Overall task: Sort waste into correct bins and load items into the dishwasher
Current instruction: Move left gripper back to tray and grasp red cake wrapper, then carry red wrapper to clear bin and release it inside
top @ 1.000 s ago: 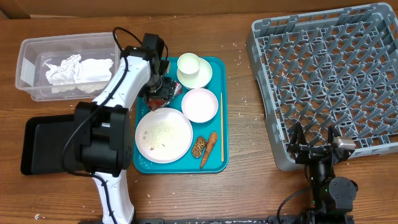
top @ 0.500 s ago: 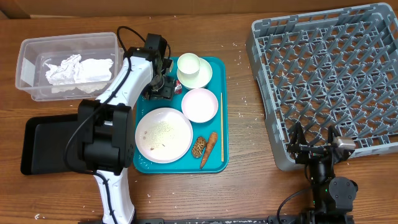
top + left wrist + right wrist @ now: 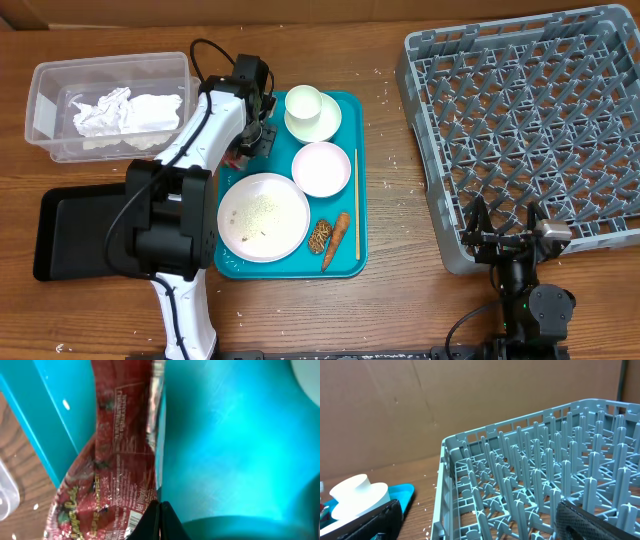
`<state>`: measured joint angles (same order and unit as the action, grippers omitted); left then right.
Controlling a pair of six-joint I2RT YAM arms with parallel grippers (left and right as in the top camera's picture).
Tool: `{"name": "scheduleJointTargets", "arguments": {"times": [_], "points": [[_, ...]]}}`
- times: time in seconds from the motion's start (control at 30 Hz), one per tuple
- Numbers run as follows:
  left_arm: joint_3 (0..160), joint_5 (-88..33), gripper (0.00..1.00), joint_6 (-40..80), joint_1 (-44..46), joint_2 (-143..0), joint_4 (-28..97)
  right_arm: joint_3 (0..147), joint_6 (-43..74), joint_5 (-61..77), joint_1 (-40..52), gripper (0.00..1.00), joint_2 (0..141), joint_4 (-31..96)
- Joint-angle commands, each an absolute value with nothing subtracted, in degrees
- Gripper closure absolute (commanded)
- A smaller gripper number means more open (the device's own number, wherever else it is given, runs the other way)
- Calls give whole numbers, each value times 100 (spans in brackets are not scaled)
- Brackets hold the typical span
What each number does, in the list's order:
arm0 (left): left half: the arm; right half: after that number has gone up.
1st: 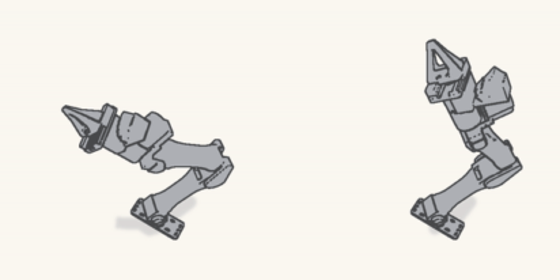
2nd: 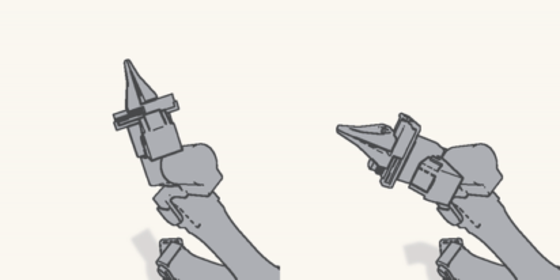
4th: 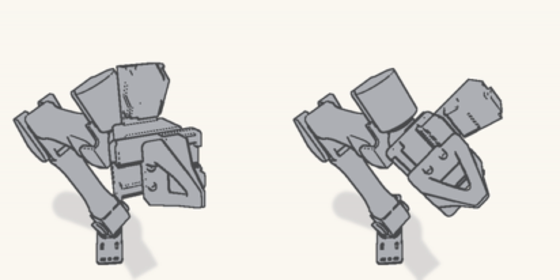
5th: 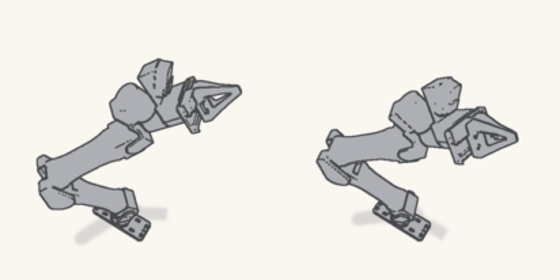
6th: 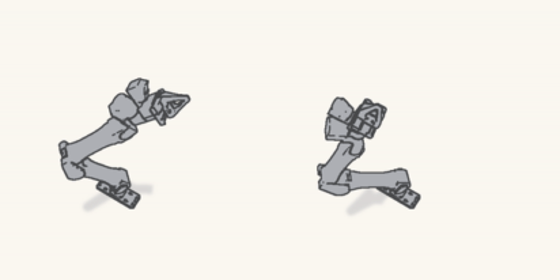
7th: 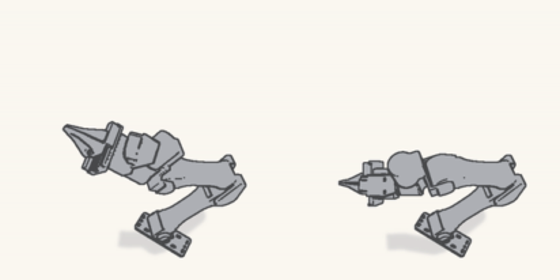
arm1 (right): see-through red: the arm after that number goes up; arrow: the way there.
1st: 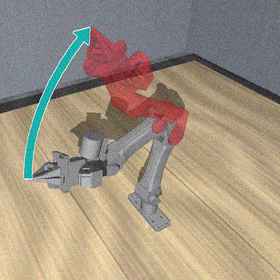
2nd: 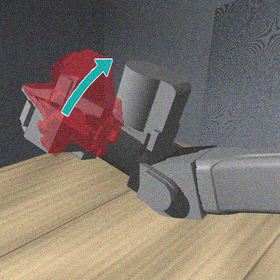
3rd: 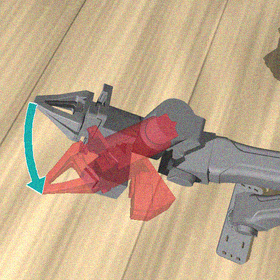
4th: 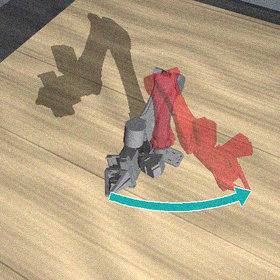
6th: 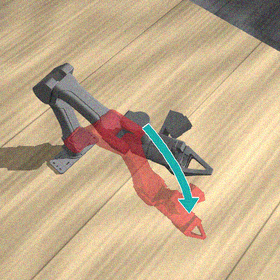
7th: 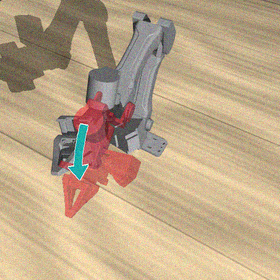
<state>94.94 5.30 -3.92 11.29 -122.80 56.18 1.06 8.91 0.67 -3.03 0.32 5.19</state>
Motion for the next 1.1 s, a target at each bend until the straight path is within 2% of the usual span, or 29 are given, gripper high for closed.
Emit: {"name": "scheduleJointTargets", "arguments": {"times": [0.0, 0.2, 0.37, 0.5, 0.67, 0.7, 0.77, 0.8, 0.9, 1.0, 1.07], "points": [[10114, 652, 96, 8, 1170, -12320, 5837, 45, 854, 75, -344, 0, 16, 480], [11714, 655, 96, 296, 1122, -12095, 6410, 45, 854, 75, -346, 0, 16, 480], [12820, 845, 96, 676, 867, -12062, 6353, 45, 854, 75, -344, 0, 16, 480], [12945, 1433, 96, 1162, 462, -12062, 6128, 45, 854, 75, -346, 0, 16, 480], [12912, 1586, 95, 1811, -235, -12062, 6241, 45, 854, 75, -344, 0, 16, 480], [12903, 1586, 85, 1979, -368, -12064, 6272, 45, 854, 75, -346, 0, 16, 480], [12866, 1496, 30, 2226, -637, -12064, 6340, 45, 854, 75, -344, 0, 16, 480], [12864, 1420, 17, 2279, -749, -12064, 6388, 45, 854, 75, -346, 0, 16, 480], [12862, 989, 13, 2276, -1041, -12064, 6530, 45, 854, 75, -344, 0, 16, 480], [12862, 499, 1, 2274, -1245, -12064, 6692, 45, 854, 75, -344, 0, 16, 480], [12862, 213, 0, 2274, -1313, -12064, 6858, 45, 854, 75, -346, 0, 16, 480]]}}
